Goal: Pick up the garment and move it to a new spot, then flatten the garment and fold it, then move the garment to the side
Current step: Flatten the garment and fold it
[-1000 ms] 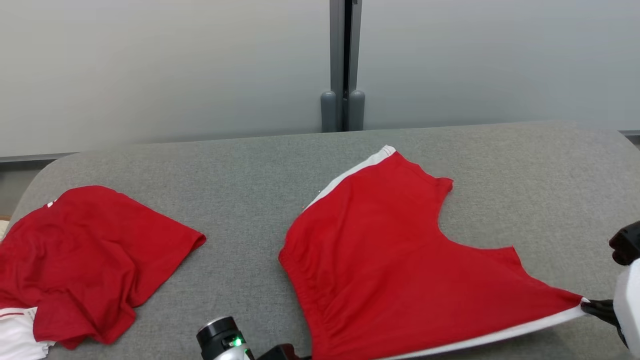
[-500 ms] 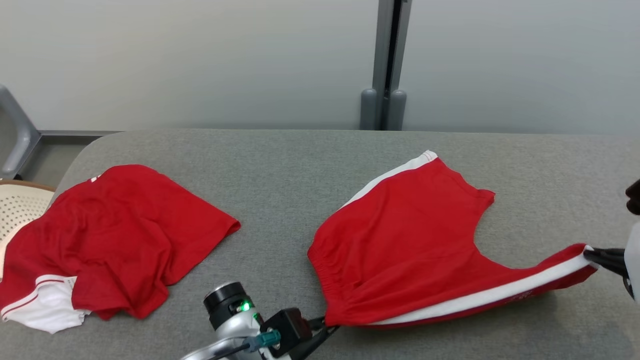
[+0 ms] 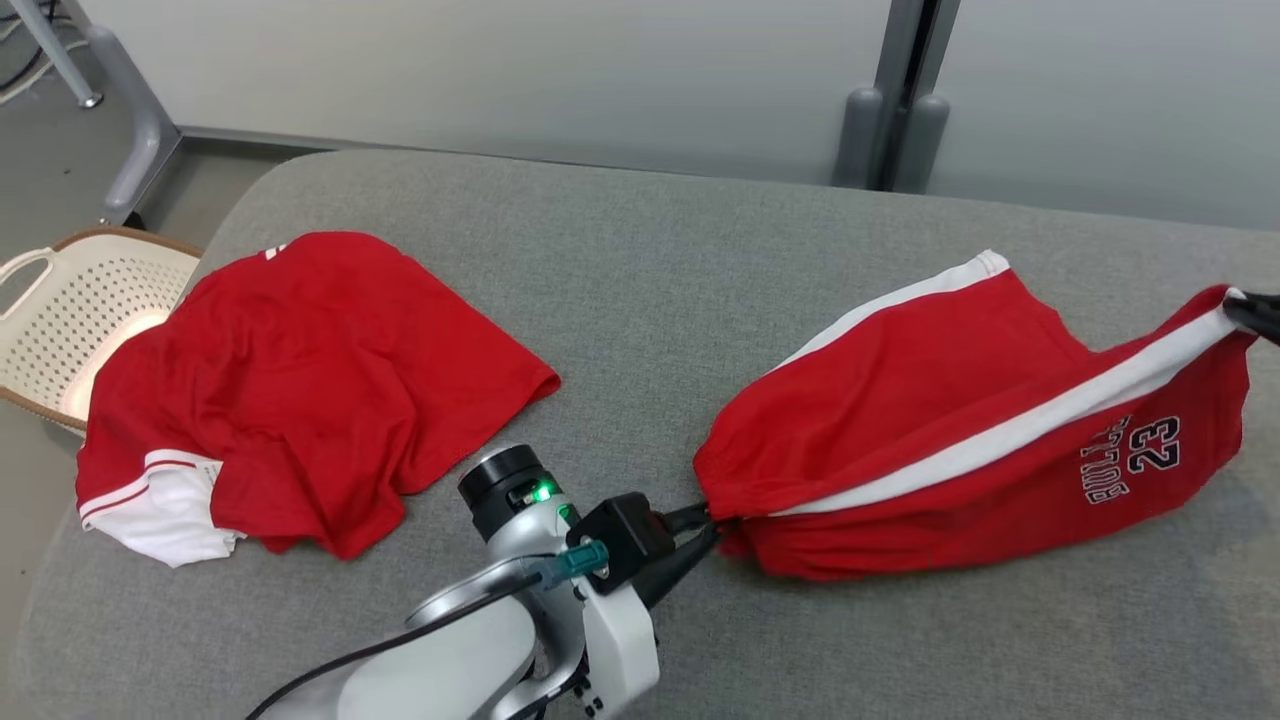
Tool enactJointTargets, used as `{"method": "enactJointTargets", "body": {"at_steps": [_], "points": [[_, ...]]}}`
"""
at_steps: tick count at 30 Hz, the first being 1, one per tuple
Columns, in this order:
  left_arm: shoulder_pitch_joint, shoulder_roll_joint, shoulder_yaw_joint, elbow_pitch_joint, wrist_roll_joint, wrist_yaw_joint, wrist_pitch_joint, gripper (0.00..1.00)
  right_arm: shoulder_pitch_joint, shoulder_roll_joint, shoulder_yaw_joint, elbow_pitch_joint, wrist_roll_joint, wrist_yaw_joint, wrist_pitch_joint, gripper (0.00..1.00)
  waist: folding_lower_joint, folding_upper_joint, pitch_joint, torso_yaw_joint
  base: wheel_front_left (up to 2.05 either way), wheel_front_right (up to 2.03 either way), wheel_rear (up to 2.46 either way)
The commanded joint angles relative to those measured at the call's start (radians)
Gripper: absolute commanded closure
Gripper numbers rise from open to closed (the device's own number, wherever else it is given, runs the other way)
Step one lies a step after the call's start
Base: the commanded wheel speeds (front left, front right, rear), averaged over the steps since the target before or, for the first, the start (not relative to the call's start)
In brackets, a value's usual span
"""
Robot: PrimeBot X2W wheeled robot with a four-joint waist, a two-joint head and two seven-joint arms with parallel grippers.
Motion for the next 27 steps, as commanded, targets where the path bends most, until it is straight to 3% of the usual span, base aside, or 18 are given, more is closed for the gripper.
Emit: {"method": "enactJointTargets", "body": {"at_steps": [1,19,27], "points": [[-0.024,-0.008,0.013,0.016,-0.014,-0.001,-0.01,1.0,-0.026,0.008,0.001,0.012,-0.017,-0.002,0.004,1.0,0.0,0.0,0.046,0.027,0.0,0.0,0.0],[-0.247,-0.171,0.035,0.297,-0.013,-0.013,-0.129,1.0,-0.326,0.103,0.065,0.207,-0.145,-0.002,-0.097,1.0,0.0,0.0,0.29,0.083,0.0,0.0,0.0],[-0.277,-0.202,0.034,0.364,0.001,0.0,-0.153,1.0,-0.368,0.121,0.098,0.282,-0.151,-0.002,-0.166,1.0,0.0,0.0,0.313,0.107,0.0,0.0,0.0]]}}
